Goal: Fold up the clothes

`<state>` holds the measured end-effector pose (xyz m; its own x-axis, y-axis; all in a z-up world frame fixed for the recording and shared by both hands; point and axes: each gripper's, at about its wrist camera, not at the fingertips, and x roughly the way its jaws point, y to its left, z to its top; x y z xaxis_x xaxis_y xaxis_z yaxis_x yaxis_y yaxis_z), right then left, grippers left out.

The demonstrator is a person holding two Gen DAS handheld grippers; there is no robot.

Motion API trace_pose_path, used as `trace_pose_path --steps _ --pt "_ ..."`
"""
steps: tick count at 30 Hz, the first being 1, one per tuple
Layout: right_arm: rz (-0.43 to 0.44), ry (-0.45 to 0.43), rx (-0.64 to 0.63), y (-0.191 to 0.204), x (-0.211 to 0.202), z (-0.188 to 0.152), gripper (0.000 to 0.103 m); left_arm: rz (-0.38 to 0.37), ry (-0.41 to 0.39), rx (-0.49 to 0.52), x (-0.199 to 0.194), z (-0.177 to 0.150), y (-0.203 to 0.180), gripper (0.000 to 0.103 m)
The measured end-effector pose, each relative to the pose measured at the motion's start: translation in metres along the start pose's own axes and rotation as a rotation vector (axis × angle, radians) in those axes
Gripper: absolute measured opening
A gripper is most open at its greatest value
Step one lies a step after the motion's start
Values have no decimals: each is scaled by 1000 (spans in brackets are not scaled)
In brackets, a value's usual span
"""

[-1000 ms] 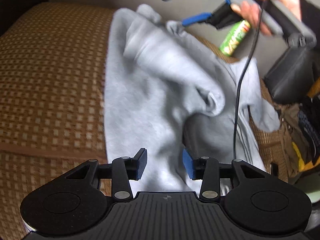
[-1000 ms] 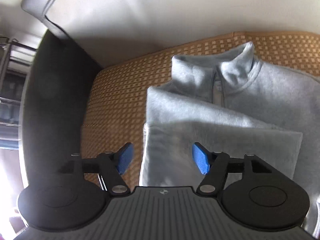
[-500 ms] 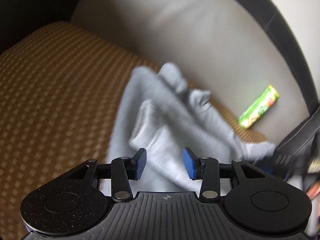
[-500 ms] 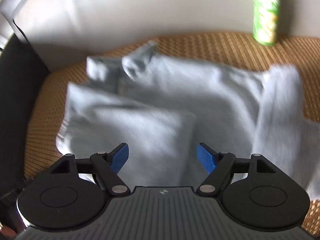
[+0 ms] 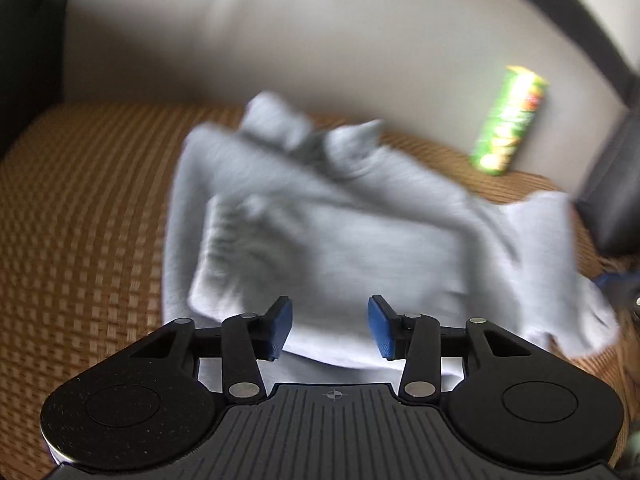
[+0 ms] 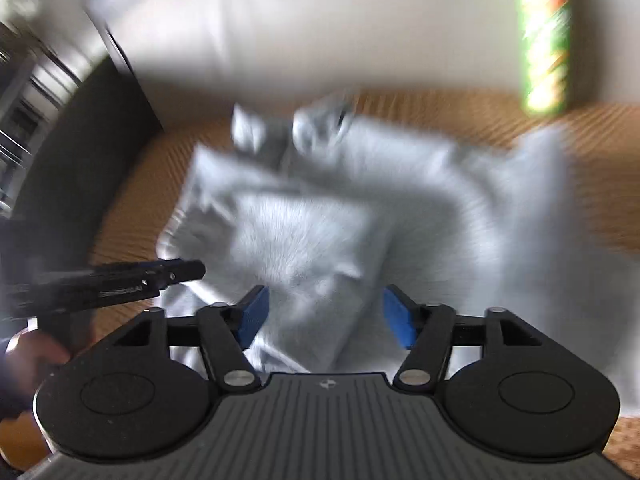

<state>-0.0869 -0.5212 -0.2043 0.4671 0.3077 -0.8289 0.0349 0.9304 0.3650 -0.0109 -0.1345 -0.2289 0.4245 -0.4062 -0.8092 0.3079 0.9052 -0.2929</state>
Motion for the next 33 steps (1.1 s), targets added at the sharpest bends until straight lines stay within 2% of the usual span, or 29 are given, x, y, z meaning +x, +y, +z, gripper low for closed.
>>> trace_pose_path --steps 2,5,8,12,16,19,23,25,27,28,29,30,31,32,33 --pt "-62 -63 20 -18 -63 -9 76 -62 -11 52 -10 -7 -26 68" --pt "-219 -131 50 -44 -138 -30 80 -142 35 110 -3 -20 -76 69" --pt "-333 -154 118 -82 -175 -49 81 -171 80 149 6 -42 -127 70" --pt "-380 -136 205 -144 -163 -65 81 -155 120 181 32 -72 -186 74" --pt "-361 -109 242 -214 -117 -75 82 -86 179 113 73 -104 -226 74" --pt "-341 -57 234 -254 -76 -69 82 -45 223 89 95 -124 -246 74" --pt "-277 -18 177 -275 -37 -55 82 22 229 108 109 -141 -263 76" --pt "-263 5 140 -278 -19 -49 82 41 220 103 114 -144 -268 80" --pt "-268 47 135 -281 -4 -47 82 54 210 100 118 -141 -274 88" --pt "-273 88 140 -281 4 -48 81 62 206 103 121 -141 -278 89" --pt "-272 140 142 -281 13 -51 71 73 202 118 123 -140 -281 88" --pt "-275 183 136 -279 20 -53 64 85 198 135 124 -140 -285 74" --pt "-263 209 131 -276 20 -54 48 90 185 145 123 -139 -286 54" --pt "-229 226 137 -273 16 -52 34 99 182 133 120 -135 -282 29" --pt "-195 242 143 -270 12 -51 33 83 182 67 114 -129 -272 19"
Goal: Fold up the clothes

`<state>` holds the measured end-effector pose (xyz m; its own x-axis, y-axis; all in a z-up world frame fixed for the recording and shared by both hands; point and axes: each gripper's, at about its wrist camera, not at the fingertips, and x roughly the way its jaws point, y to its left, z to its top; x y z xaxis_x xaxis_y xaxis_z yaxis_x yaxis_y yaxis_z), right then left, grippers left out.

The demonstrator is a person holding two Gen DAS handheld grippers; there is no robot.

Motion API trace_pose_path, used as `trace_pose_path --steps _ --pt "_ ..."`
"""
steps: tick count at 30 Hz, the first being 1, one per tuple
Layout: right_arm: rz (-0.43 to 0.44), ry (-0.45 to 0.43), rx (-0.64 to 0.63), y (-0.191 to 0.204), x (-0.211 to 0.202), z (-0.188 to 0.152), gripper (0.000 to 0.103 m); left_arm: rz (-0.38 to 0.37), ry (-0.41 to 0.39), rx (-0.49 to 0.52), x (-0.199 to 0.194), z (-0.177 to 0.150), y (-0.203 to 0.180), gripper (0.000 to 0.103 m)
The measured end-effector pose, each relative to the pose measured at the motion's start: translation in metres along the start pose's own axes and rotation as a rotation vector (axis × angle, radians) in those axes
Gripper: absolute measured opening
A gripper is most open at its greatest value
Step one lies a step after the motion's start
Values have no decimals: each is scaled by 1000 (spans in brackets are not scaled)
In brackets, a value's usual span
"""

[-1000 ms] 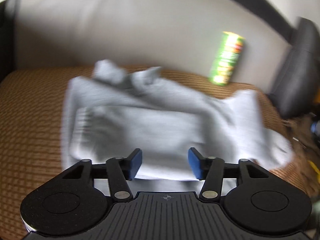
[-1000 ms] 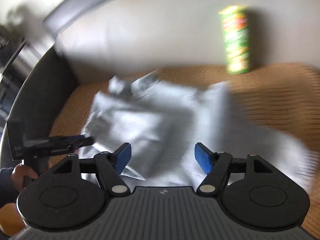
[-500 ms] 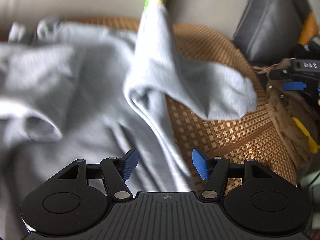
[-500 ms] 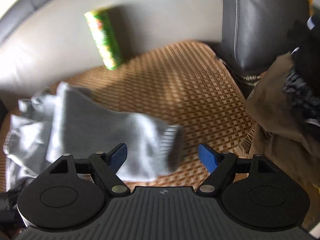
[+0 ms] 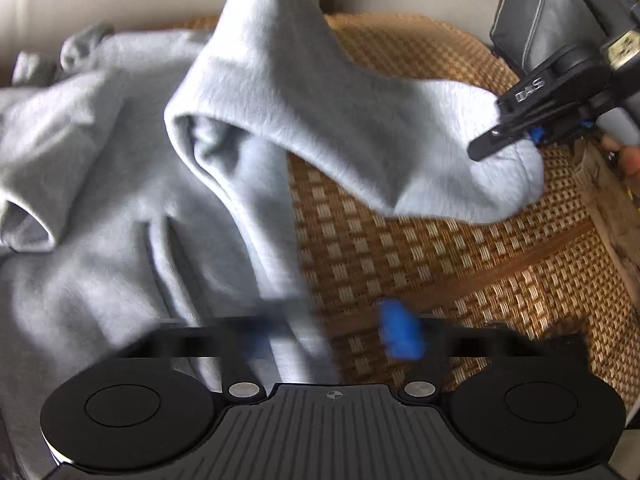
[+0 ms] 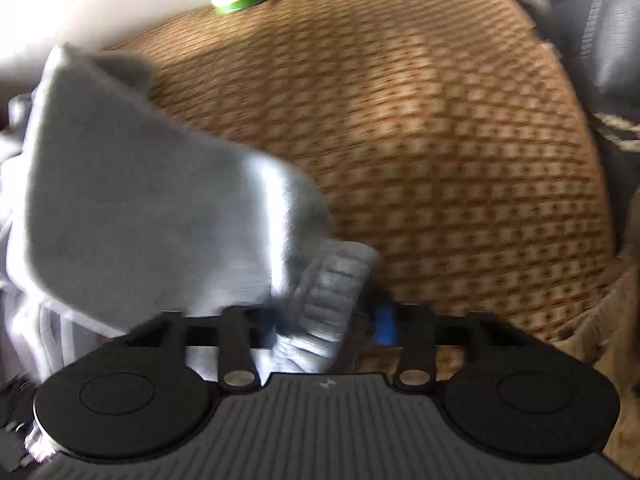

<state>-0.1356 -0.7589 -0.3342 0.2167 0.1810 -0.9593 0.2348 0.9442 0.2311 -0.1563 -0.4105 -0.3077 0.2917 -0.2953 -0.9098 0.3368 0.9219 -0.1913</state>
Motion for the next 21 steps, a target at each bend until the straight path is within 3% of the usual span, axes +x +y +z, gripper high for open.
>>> trace_pose_path --steps 1,5,11,15,21 --pt "36 1 -6 4 -11 1 32 -26 3 -71 -6 4 13 9" --pt "194 -85 -76 37 -94 16 32 -42 -92 -234 -49 2 55 7" --pt "485 -198 -236 158 -211 65 32 -44 -237 -425 -108 -9 94 7" --pt "651 -199 -329 264 -235 99 32 -60 -276 -493 -125 -15 113 7" --pt "755 -116 -448 407 -208 115 32 -101 -280 -559 -129 -29 144 8"
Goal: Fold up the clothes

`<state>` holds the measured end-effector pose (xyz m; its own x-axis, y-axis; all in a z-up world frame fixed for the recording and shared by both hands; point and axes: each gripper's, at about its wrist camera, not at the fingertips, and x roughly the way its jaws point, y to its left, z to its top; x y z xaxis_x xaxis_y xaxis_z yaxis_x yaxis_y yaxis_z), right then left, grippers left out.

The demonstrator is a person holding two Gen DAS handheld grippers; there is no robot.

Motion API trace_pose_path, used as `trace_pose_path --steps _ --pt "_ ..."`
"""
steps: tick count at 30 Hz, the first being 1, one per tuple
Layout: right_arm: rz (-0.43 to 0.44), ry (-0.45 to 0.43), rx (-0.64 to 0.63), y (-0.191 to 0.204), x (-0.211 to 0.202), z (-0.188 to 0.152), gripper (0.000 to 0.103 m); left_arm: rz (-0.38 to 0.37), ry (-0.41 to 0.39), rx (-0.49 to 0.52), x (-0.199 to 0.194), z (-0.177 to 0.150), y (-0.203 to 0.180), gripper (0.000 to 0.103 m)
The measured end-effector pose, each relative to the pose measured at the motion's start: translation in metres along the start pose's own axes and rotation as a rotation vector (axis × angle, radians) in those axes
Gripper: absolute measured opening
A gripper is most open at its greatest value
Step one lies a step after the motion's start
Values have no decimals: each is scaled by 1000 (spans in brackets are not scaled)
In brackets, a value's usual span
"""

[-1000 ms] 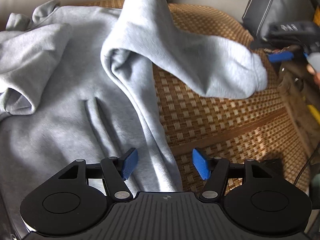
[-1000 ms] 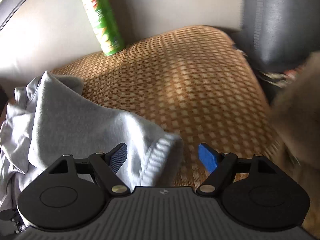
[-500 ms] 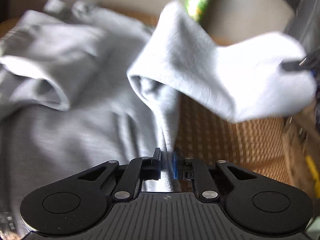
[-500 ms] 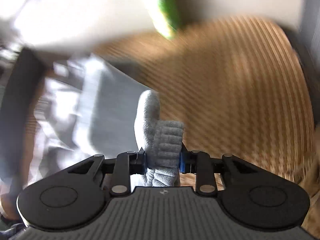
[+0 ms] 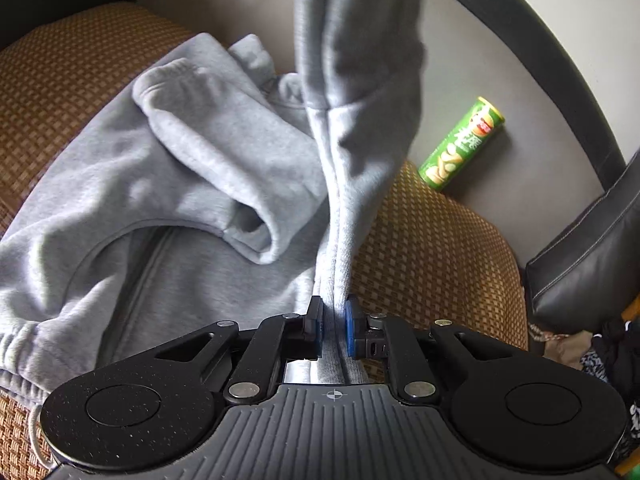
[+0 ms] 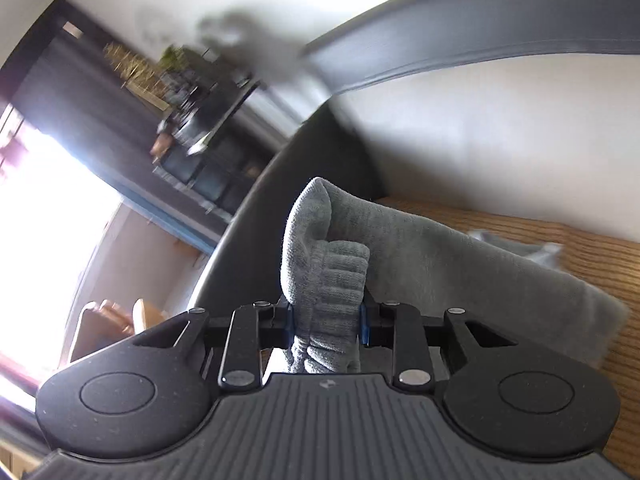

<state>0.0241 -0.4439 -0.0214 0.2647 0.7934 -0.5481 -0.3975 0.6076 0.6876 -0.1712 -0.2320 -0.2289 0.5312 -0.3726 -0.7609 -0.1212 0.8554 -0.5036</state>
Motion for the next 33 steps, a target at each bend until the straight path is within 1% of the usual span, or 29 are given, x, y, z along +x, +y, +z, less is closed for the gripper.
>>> trace_pose_path --steps 2,4,5,6,7,8,10,11,12,14,15,18,19,20,21,23,24,25,29,31,32,33 --pt "18 47 -12 11 38 7 32 -12 18 -6 3 0 10 8" --pt "20 99 -20 20 75 10 32 -16 41 -2 9 -2 18 11" --pt "11 124 -23 23 90 10 32 -17 60 -5 14 -4 22 16" --pt "0 148 -26 25 104 8 32 -18 76 -6 19 -5 27 25" --pt "-17 170 -30 26 118 6 32 -19 93 -8 23 -5 32 29" --pt "-39 187 -31 23 131 3 32 -20 109 -9 28 -6 37 30" --pt "-80 212 -19 13 155 -1 32 -22 114 -33 29 -4 47 25" --pt "-94 213 -2 7 162 -2 32 -26 108 -49 27 -2 52 21" --pt "-104 205 17 2 168 -1 32 -25 104 -57 24 0 56 21" --pt "-102 168 62 -7 170 4 32 -20 96 -65 19 3 63 21" --pt "-96 151 82 -9 167 5 32 -14 91 -68 16 4 65 19" --pt "-78 104 89 -5 157 14 32 -2 67 -92 6 8 71 15" --pt "-69 82 84 -2 153 18 32 18 57 -96 4 10 73 18" --pt "-61 56 79 0 150 23 32 27 58 -98 3 12 76 26" --pt "-53 28 73 0 148 27 32 31 73 -102 6 11 81 31" --pt "-46 -23 59 -2 145 35 32 38 125 -100 14 7 88 31" --pt "-61 -32 54 -6 148 36 32 36 147 -99 18 6 91 31" --pt "-84 -25 56 -11 153 34 32 27 148 -102 17 6 92 31" --pt "-178 28 77 -32 166 19 31 -1 84 -124 -6 18 93 32" --pt "-201 34 85 -39 168 12 31 12 36 -129 -16 33 89 35" --pt "-201 32 93 -41 168 11 31 23 4 -139 -20 42 87 41" --pt "-197 24 104 -42 166 11 31 51 -36 -137 -23 52 84 50"
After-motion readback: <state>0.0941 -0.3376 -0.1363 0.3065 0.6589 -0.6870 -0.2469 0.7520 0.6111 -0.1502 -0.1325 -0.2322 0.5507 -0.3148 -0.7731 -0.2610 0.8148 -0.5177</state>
